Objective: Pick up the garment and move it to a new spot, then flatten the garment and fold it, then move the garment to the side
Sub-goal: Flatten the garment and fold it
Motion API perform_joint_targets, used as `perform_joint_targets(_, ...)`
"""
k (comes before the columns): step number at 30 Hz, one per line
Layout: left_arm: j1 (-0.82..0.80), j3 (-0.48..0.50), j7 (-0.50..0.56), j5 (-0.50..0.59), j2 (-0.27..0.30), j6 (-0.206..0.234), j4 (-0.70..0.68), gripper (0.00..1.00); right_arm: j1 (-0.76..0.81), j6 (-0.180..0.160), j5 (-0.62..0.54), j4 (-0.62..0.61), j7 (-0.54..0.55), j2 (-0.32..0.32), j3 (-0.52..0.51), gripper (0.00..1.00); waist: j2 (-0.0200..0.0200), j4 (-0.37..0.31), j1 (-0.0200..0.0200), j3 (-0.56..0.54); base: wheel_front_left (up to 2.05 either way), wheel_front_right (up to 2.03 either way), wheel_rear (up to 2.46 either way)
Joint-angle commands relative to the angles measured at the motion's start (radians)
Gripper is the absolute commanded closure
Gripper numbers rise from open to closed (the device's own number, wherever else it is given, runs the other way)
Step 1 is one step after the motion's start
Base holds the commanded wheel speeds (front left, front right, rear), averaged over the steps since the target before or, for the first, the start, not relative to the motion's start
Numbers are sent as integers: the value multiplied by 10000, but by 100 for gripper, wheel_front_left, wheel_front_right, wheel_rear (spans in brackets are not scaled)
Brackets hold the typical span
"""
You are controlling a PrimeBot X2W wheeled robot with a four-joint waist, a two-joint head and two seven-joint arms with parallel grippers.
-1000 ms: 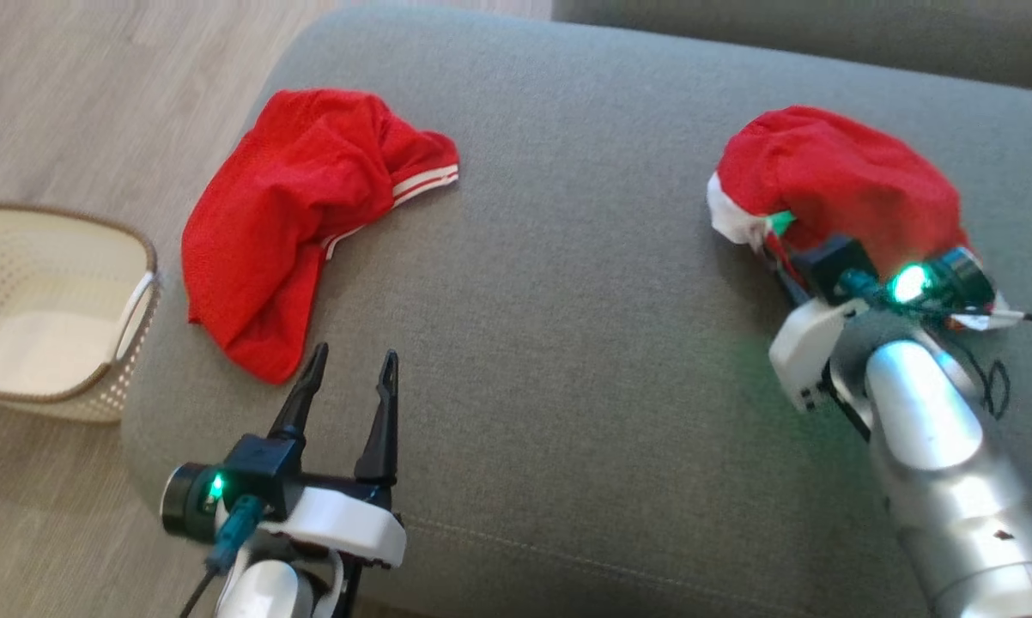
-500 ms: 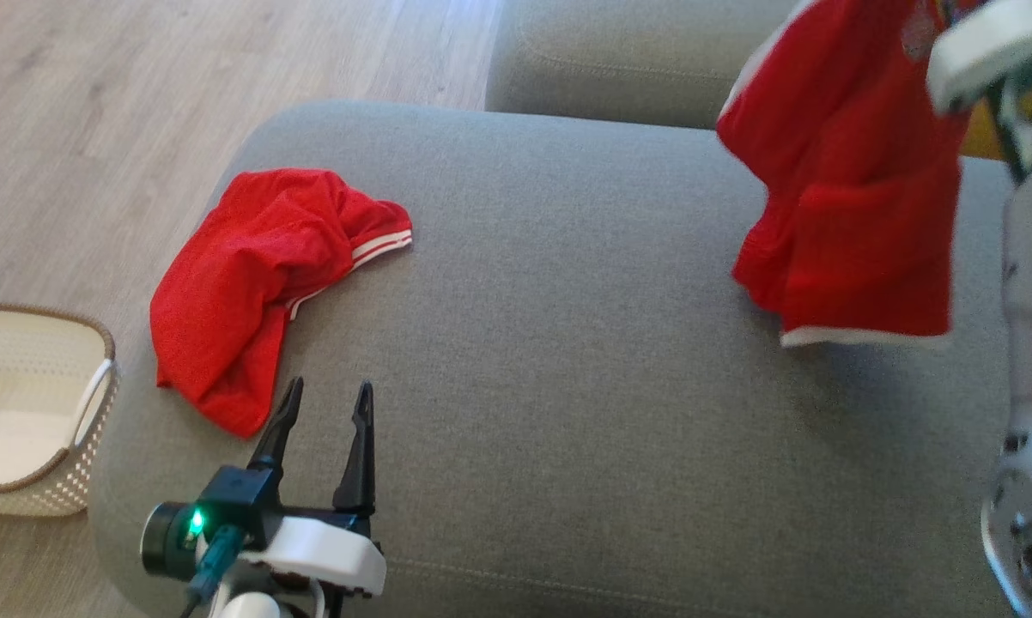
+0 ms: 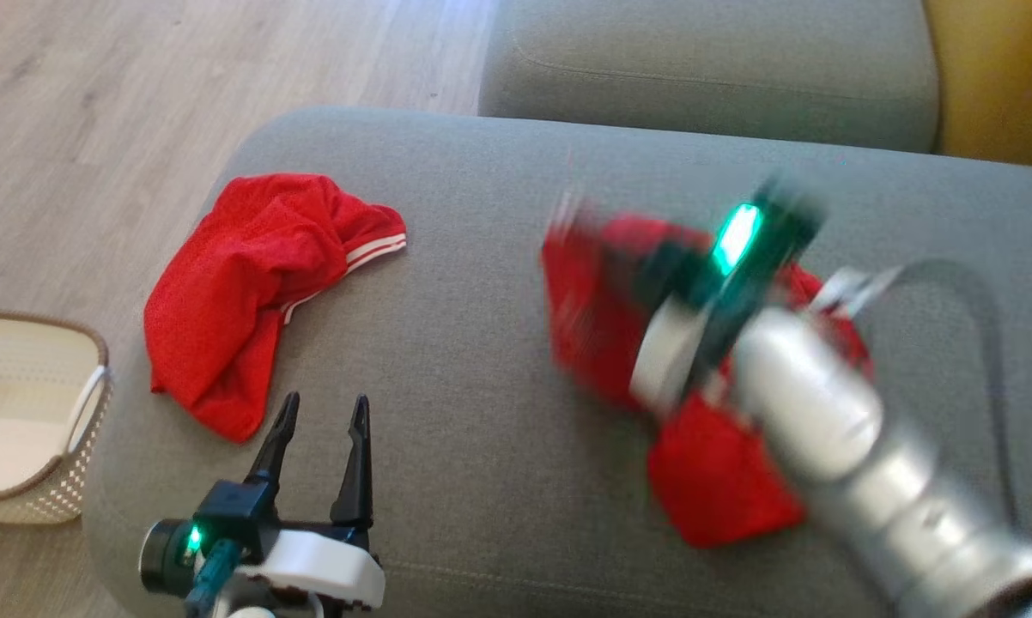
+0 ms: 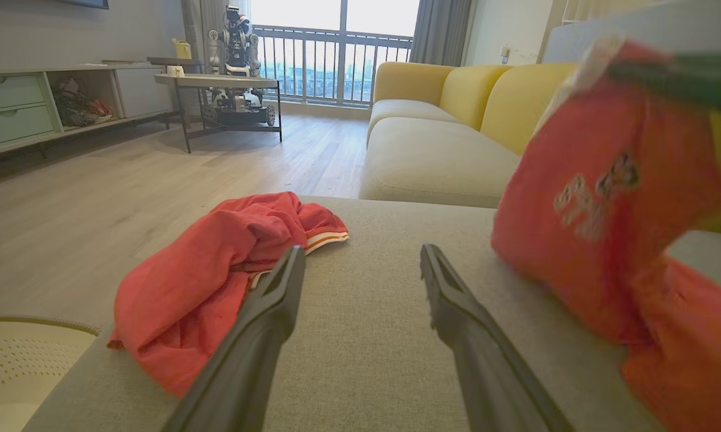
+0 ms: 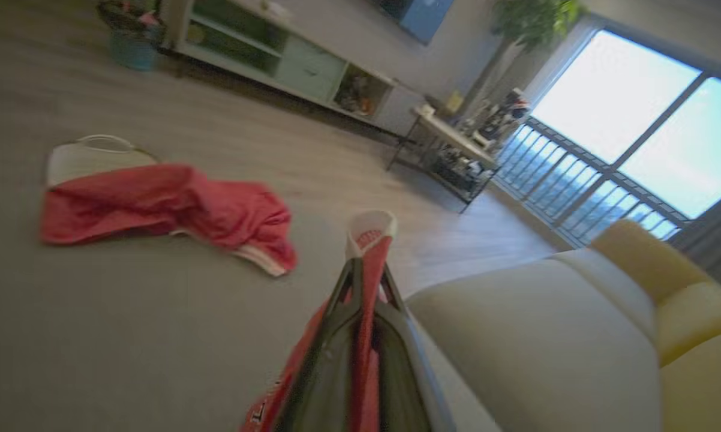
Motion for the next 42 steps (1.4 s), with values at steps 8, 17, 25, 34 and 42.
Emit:
perform_joint_targets(8, -412, 430, -51, 88, -22, -22, -179, 0, 1559, -4, 4276, -315, 267, -236, 5006, 0, 0, -533, 1, -76, 0, 0, 0)
perform_joint_targets(17, -331, 529, -51, 28, -22, 36, -313, 0, 1123, -4, 5481, -570, 574, -1393, 3333, 0, 0, -1305, 1, -277, 0, 0, 0)
perform_joint_targets(25, -474, 464, -51, -173, -22, 222, -702, 0, 2638, -4, 3736, -553, 177, -904, -1256, 0, 0, -1809, 1, -229, 0, 0, 0)
perform_joint_targets(34, -631, 308, -51, -204, -22, 332, -928, 0, 4641, -4, 1898, -1579, 404, 600, -4531, 0, 0, -2044, 1, 85, 0, 0, 0)
perform_joint_targets(42, -886, 94, -51, -90, -22, 249, -840, 0, 4417, -4, 1467, -1733, 1083, 730, -6017, 0, 0, -1782, 1, 508, 0, 0, 0)
